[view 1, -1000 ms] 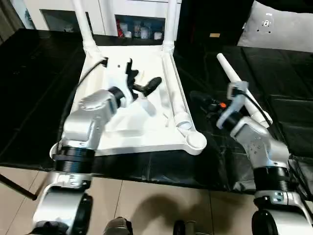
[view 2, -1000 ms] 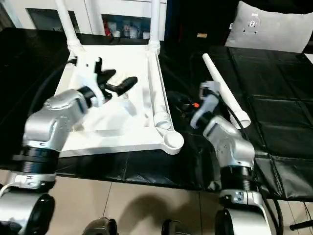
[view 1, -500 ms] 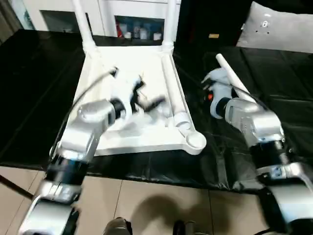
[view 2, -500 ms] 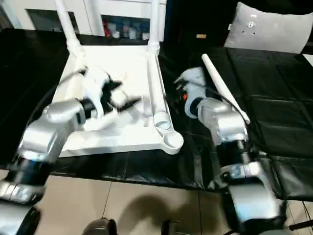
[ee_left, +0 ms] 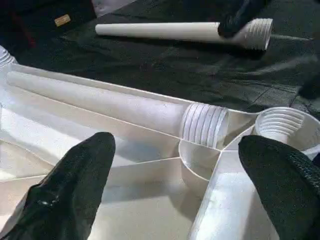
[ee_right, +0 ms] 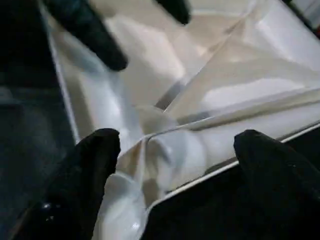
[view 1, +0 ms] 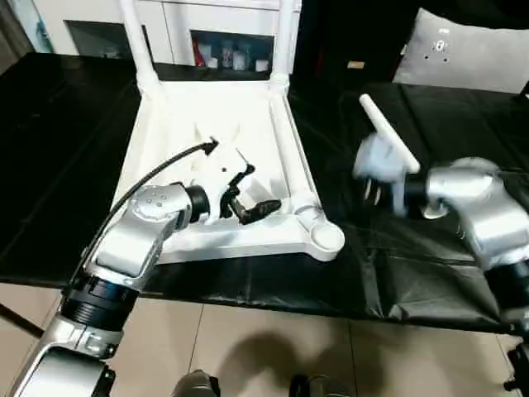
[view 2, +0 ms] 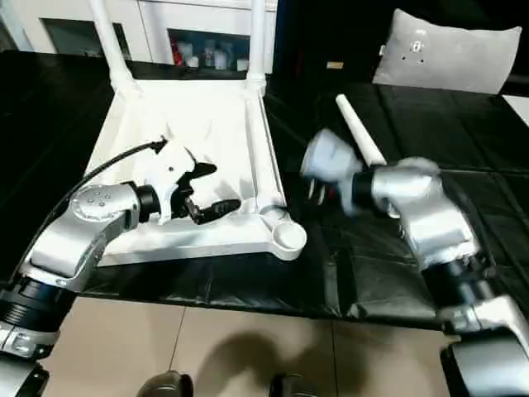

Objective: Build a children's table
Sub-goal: Pick table leg

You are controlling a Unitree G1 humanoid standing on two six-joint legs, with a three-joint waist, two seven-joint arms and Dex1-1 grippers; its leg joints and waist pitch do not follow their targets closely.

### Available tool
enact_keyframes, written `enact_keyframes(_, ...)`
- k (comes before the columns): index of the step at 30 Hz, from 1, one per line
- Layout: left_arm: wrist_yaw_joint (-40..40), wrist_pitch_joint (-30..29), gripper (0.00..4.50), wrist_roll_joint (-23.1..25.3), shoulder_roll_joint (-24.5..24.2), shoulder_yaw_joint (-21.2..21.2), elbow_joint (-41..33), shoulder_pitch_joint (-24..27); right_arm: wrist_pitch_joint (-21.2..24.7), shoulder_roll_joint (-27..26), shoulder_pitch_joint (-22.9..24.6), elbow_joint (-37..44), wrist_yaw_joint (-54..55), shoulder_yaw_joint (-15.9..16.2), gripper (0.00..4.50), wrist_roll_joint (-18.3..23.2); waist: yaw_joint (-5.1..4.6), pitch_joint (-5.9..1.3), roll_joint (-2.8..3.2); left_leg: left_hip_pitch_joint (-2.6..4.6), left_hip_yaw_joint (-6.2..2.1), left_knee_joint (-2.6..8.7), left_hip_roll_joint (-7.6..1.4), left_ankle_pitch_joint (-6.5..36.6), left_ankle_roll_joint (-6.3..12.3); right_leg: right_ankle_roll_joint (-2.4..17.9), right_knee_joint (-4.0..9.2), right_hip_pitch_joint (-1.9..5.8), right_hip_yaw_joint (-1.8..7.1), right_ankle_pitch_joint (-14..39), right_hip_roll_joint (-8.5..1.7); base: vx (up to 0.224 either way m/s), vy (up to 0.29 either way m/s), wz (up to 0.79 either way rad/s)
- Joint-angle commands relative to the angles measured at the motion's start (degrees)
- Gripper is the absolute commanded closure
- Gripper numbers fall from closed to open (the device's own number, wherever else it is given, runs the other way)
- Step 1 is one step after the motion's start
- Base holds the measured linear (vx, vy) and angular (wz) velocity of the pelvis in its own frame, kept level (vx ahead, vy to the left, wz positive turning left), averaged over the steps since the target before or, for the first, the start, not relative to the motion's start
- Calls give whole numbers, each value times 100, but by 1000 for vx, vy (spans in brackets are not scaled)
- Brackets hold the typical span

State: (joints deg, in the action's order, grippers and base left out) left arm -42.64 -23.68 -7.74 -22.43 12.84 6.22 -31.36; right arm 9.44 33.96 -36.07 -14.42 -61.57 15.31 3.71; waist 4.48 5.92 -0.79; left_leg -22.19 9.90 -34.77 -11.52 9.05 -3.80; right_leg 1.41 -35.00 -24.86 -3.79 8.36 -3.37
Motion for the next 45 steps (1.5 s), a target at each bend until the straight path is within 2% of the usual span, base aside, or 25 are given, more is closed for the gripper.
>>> enact_keyframes(1,-24,10,0,61,-20,83,-4,-14,-298,-55,-9,-37,133,110,8,-208,-15,-561,-44,75,-11,314,-78,1288,191,582,518,355,202,2485,-341,0,0,0)
enact_keyframes(2,-10,10,0,82,-6,95,25,-23,-527,-124,-12,-174,303,260,8,-478,-15,-564,-47,78,-13,312,-82,1292,187,596,509,352,204,2460,-344,0,0,0)
enact_keyframes(5,-6,-11,0,97,13,97,40,-36,-748,-234,-74,-461,664,438,8,-847,-28,-574,-48,90,-11,315,-83,1292,174,710,496,354,210,2277,-336,0,0,0)
enact_keyframes(8,-20,-36,0,95,15,96,35,-41,-854,-281,-101,-575,835,553,8,-1027,-13,-582,-39,84,-10,315,-88,1243,181,801,461,372,224,2037,-335,0,0,0)
enact_keyframes(11,-88,-100,0,76,-9,108,-7,-23,-1078,-320,-171,-797,1146,747,8,-1417,-13,-581,-42,82,-6,314,-85,1245,169,834,450,377,228,1982,-337,0,0,0)
enact_keyframes(14,-163,-158,0,54,-40,134,-34,-11,-1141,-375,-297,-1034,1391,762,8,-1638,-24,-575,-37,84,-6,317,-81,1291,150,849,454,380,225,2026,-336,0,0,0)
enact_keyframes(18,-301,-235,0,36,-84,185,-75,21,-1217,-397,-422,-1251,1579,756,8,-1790,-41,-575,-25,94,-13,318,-83,1337,123,811,456,379,229,2082,-335,0,0,0)
enact_keyframes(29,-442,-290,0,60,-98,224,-58,14,-1428,-846,-650,-2014,2086,769,8,-1968,-125,-590,-17,80,-12,310,-83,1327,107,996,415,404,236,1789,-342,0,0,0)
enact_keyframes(32,-451,-305,0,61,-94,216,-52,-2,-1513,-927,-659,-2126,2137,838,8,-2006,-139,-577,-38,88,-9,315,-86,1359,118,976,422,396,237,1859,-337,0,0,0)
enact_keyframes(37,-449,-310,0,93,-104,205,-75,34,-1645,-1011,-718,-2381,2533,883,8,-2305,-140,-570,-32,91,-6,315,-86,1368,83,969,419,386,242,1897,-337,0,0,0)
enact_keyframes(39,-434,-312,0,103,-94,204,-70,31,-1611,-1097,-790,-2573,3138,852,8,-2548,-147,-567,-30,94,-6,314,-77,1370,33,949,423,377,242,1991,-341,0,0,0)
enact_keyframes(44,-398,-318,0,118,-80,189,-86,40,-1670,-1257,-683,-2667,3888,712,8,-2622,-156,-563,-26,103,-6,315,-74,1465,-17,847,430,364,239,2092,-330,0,0,0)
enact_keyframes(45,-390,-318,0,123,-80,185,-91,42,-1752,-1286,-632,-2667,3940,697,8,-2608,-157,-570,-51,98,-5,314,-69,1455,-21,803,420,370,238,2091,-328,0,0,0)
